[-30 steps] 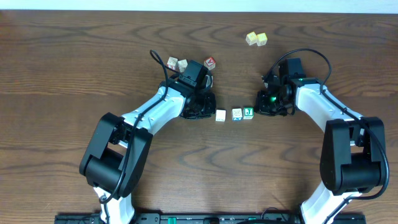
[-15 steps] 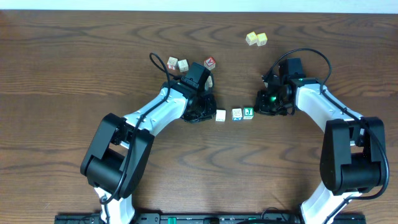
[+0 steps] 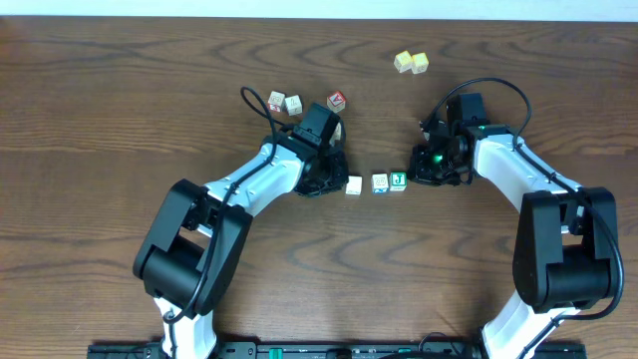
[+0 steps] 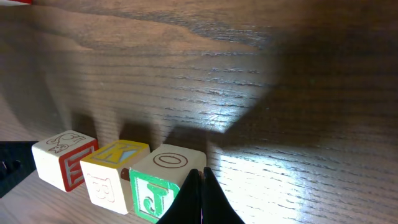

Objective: Lift 3 blocks
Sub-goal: 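Press both grippers inward against the outer ends of the block row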

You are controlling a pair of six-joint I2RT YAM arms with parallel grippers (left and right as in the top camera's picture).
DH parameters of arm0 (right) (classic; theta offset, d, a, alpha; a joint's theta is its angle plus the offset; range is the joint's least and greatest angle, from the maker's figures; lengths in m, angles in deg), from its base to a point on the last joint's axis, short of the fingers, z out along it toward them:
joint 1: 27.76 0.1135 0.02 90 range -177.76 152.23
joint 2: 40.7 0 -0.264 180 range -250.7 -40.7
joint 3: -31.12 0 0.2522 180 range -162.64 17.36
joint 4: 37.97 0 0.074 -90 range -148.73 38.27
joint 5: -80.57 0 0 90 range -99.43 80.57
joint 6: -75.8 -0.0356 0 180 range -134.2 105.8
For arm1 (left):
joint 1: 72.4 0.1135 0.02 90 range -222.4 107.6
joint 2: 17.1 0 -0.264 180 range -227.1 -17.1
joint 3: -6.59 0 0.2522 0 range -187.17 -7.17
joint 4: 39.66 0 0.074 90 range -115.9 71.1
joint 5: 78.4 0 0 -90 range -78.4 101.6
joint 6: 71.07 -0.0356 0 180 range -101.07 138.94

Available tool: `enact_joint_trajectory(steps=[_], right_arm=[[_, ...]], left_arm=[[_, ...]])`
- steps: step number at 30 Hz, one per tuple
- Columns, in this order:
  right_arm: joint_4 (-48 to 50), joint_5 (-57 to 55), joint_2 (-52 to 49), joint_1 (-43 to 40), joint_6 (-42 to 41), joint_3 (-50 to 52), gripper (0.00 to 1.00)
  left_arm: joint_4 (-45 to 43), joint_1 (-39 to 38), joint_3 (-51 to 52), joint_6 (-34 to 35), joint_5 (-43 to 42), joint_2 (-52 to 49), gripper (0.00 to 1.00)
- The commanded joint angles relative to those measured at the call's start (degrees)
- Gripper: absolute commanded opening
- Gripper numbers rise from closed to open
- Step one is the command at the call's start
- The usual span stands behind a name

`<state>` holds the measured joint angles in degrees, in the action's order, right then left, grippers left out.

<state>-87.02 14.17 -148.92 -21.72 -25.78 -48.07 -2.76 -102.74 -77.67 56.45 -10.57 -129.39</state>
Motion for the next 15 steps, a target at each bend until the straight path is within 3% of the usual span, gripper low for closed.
enact_joint_trajectory(steps=[1, 15], right_arm=[[-0.2, 0.3, 0.2, 0.5, -0.6, 0.0, 0.01], [-0.3, 0.3, 0.2, 2.3, -0.6, 0.0, 0.01]], left_arm=[[-0.9, -0.4, 0.4, 0.2, -0.3, -0.9, 0.07], [-2.3, -1.0, 0.4, 2.3, -0.3, -2.2, 0.07]])
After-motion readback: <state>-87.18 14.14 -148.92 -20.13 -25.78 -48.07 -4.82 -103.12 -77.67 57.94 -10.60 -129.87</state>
